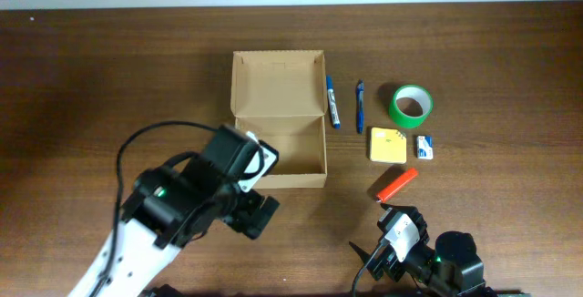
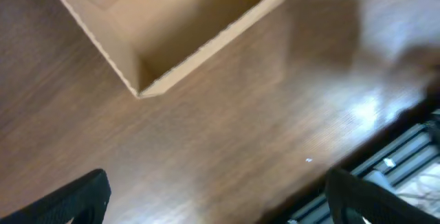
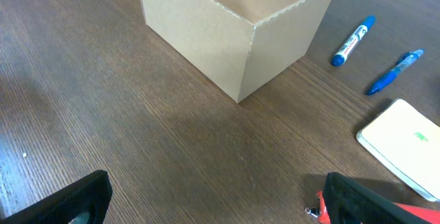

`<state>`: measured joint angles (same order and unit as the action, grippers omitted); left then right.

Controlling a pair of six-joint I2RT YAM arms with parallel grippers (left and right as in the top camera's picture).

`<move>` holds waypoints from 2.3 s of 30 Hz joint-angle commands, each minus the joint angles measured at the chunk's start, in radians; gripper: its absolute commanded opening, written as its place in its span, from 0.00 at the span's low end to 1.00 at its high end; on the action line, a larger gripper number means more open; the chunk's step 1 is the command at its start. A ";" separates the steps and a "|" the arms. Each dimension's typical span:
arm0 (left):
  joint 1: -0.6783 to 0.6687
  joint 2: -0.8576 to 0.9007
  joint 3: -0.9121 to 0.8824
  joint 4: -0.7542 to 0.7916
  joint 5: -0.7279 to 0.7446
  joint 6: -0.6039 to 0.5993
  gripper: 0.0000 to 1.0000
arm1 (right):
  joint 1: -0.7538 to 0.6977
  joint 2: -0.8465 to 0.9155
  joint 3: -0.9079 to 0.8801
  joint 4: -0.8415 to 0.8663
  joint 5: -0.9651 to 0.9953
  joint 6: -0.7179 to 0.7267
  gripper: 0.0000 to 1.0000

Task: Pack container
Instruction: 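Release the box and retract left gripper toward the front, then move right gripper over the green tape roll and grasp it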

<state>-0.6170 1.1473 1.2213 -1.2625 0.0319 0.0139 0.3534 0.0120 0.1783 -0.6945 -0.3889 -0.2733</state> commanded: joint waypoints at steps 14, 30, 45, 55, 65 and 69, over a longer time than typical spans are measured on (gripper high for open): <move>-0.002 -0.243 0.018 -0.108 0.058 -0.067 1.00 | 0.005 -0.010 -0.005 0.003 0.009 -0.002 0.99; -0.002 -0.244 0.018 -0.108 0.058 -0.067 1.00 | 0.005 -0.010 -0.005 0.258 -0.048 0.364 0.99; -0.002 -0.244 0.018 -0.108 0.058 -0.067 1.00 | 0.005 -0.003 -0.004 0.363 0.105 0.668 0.99; -0.002 -0.244 0.018 -0.108 0.058 -0.067 1.00 | 0.004 0.227 0.140 0.363 0.211 0.637 0.99; -0.002 -0.244 0.018 -0.108 0.058 -0.067 1.00 | 0.005 0.696 0.433 0.362 0.216 0.522 0.99; -0.002 -0.244 0.018 -0.108 0.058 -0.067 0.99 | 0.005 0.808 0.523 0.370 0.208 0.467 0.99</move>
<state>-0.6170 0.9077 1.2232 -1.3701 0.0792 -0.0463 0.3534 0.7776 0.6388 -0.3336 -0.1951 0.2512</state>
